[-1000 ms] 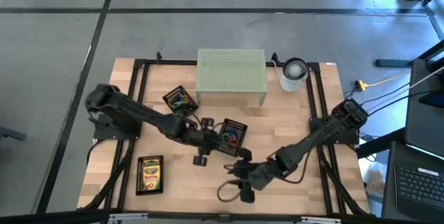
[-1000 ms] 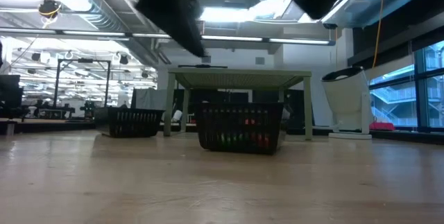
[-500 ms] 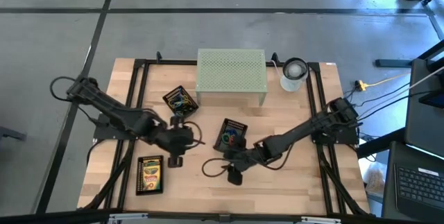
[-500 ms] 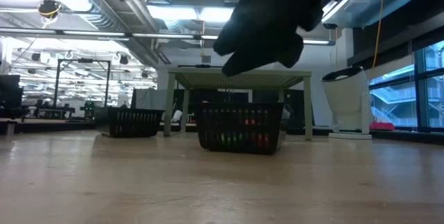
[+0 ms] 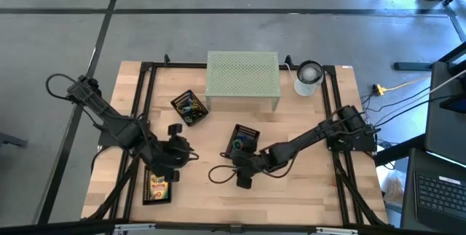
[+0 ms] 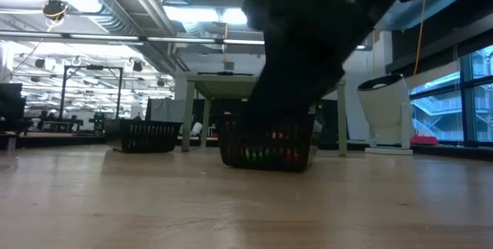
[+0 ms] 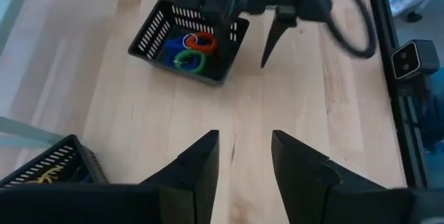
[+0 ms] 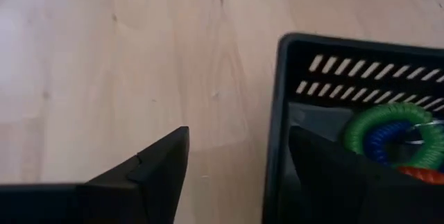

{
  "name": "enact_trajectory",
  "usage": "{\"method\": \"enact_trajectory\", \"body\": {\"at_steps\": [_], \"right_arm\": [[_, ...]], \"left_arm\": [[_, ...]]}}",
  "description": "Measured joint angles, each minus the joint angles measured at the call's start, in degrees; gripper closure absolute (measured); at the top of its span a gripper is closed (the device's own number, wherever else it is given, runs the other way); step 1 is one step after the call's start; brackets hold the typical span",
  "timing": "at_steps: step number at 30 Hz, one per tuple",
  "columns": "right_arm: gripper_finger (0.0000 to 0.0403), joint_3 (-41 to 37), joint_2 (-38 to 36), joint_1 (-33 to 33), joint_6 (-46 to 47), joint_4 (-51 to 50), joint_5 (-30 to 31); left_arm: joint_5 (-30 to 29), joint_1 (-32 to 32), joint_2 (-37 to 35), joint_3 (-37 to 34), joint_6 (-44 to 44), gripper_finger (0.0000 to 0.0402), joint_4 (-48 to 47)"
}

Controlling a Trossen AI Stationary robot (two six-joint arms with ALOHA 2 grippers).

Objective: Pick & Place Office Desk Supplies
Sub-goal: Put the middle black bin on the shelf

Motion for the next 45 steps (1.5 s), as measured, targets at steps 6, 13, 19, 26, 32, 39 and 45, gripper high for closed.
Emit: {"method": "enact_trajectory", "body": {"at_steps": [6, 13, 19, 26, 32, 39, 45], "right_arm": [[0.0198, -0.02, 0.75, -0.06, 0.09, -0.46, 1.3], [0.0337, -0.02, 0.78, -0.08, 0.16, -2.0, 1.32], [0.0387, 0.07, 0.43, -0.05, 3.16, -4.54, 1.73], [0.0395, -0.06, -5.52, 1.34, 4.93, -6.79, -1.35], [0.0399, -0.06, -15.0, 3.59, 2.57, -6.87, -0.37], [0.0399, -0.04, -26.89, 4.17, -7.64, -7.54, 7.16], [0.0399, 0.0, -33.91, -1.26, -16.08, -13.63, 7.52]], "left_arm": [[-1.76, -1.67, 0.0, 0.0, -0.4, 0.0275, 0.0], [-2.96, -2.99, 0.0, 0.0, -1.5, 0.0275, 0.0], [-2.99, -3.98, 0.0, 0.0, -1.55, 0.0275, -0.01], [-2.99, -5.08, 0.0, 0.0, -2.99, 0.0275, -0.01], [-3.21, -5.27, 0.0, 0.0, -2.99, 0.0275, 0.0], [-4.35, -5.27, 0.0, 0.0, -2.99, 0.0275, -0.01], [-5.08, -5.27, 0.0, 0.0, -2.99, 0.0275, 0.01]]}}
